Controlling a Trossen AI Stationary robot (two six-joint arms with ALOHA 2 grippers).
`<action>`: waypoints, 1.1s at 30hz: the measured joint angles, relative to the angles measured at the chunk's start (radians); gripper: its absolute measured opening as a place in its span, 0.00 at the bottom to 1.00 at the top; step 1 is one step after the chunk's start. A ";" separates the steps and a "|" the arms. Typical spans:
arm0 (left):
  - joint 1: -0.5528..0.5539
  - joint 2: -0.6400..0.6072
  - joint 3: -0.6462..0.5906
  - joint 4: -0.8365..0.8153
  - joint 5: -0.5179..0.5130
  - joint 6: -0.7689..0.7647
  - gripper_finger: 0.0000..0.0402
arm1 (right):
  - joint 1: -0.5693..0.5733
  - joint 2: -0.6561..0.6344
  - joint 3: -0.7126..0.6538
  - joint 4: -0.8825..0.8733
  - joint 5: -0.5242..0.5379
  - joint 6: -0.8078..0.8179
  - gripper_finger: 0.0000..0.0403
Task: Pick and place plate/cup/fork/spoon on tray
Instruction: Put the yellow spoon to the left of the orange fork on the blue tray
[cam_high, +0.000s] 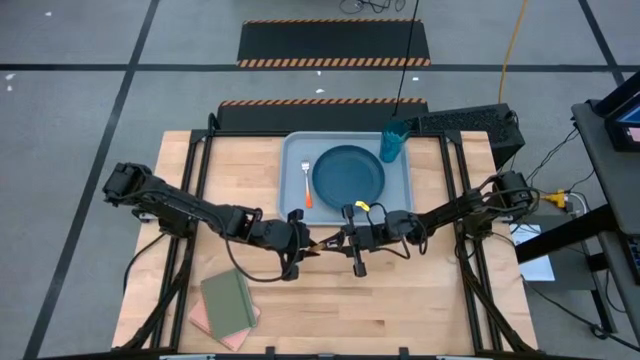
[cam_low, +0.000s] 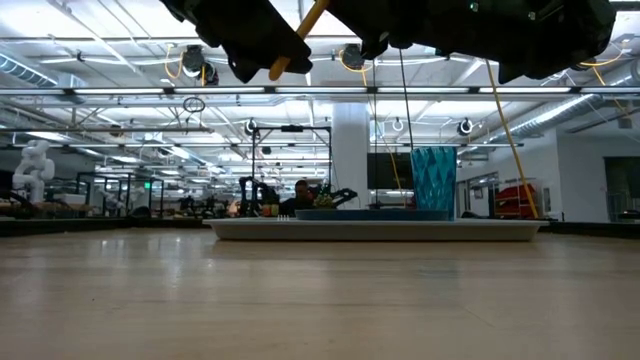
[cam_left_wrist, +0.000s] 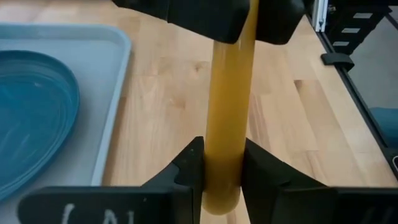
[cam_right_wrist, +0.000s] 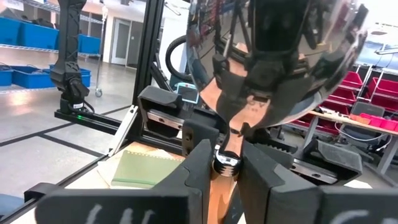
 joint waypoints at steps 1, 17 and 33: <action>0.002 0.000 0.000 0.000 0.005 -0.002 0.19 | 0.000 0.000 0.000 0.000 0.001 0.000 0.11; 0.016 -0.001 0.000 -0.030 0.002 -0.027 0.19 | 0.001 0.000 0.000 -0.045 0.086 0.072 0.27; 0.038 -0.019 0.000 -0.190 -0.084 -0.102 0.20 | -0.018 -0.132 0.000 -0.533 0.276 0.167 0.62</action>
